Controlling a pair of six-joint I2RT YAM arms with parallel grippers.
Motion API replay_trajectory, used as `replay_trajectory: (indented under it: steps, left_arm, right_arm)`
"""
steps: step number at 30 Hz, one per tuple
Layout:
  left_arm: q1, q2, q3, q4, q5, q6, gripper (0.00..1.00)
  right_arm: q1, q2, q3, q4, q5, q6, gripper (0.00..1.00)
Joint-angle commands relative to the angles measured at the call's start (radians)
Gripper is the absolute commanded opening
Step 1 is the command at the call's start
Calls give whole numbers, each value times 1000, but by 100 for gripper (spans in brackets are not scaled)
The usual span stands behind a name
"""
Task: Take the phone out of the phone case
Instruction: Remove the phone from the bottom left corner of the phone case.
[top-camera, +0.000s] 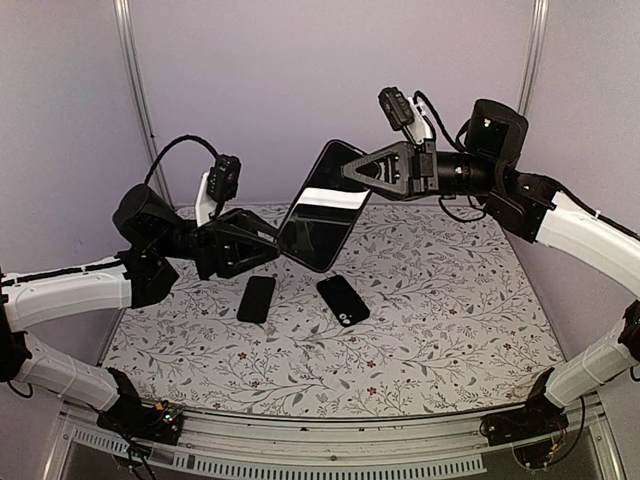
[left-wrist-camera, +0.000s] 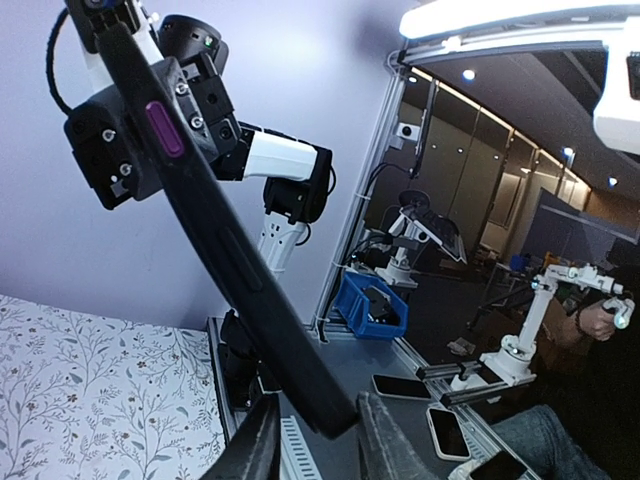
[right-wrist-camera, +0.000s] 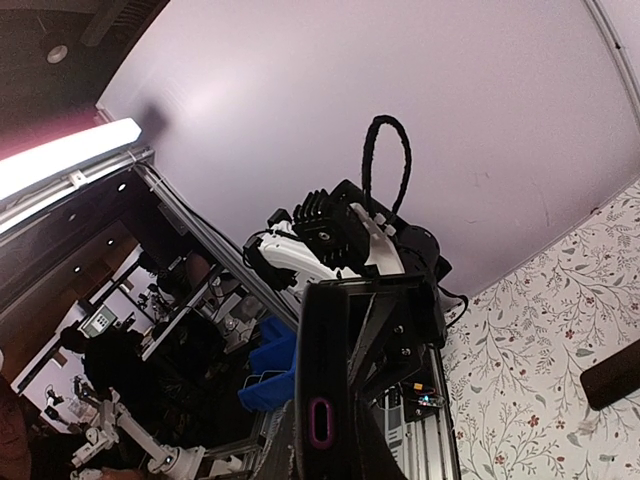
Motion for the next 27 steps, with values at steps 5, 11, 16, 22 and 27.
replay_trajectory:
  steps: [5, 11, 16, 22, 27]
  left_arm:
    - [-9, -16, 34, 61, 10, 21, 22]
    - [-9, -42, 68, 12, 45, 81, 20]
    - [-8, -51, 86, -71, 17, 158, 15]
    - [-2, -19, 149, -294, -169, 240, 7]
    - [-3, -16, 156, -366, -268, 221, 9]
  right_arm:
    - [21, 24, -14, 251, -96, 174, 0]
    - [24, 38, -29, 336, -122, 278, 0]
    - [44, 45, -35, 434, -141, 378, 0]
    - [67, 41, -31, 430, -126, 402, 0]
    - [67, 17, -37, 345, -84, 340, 0]
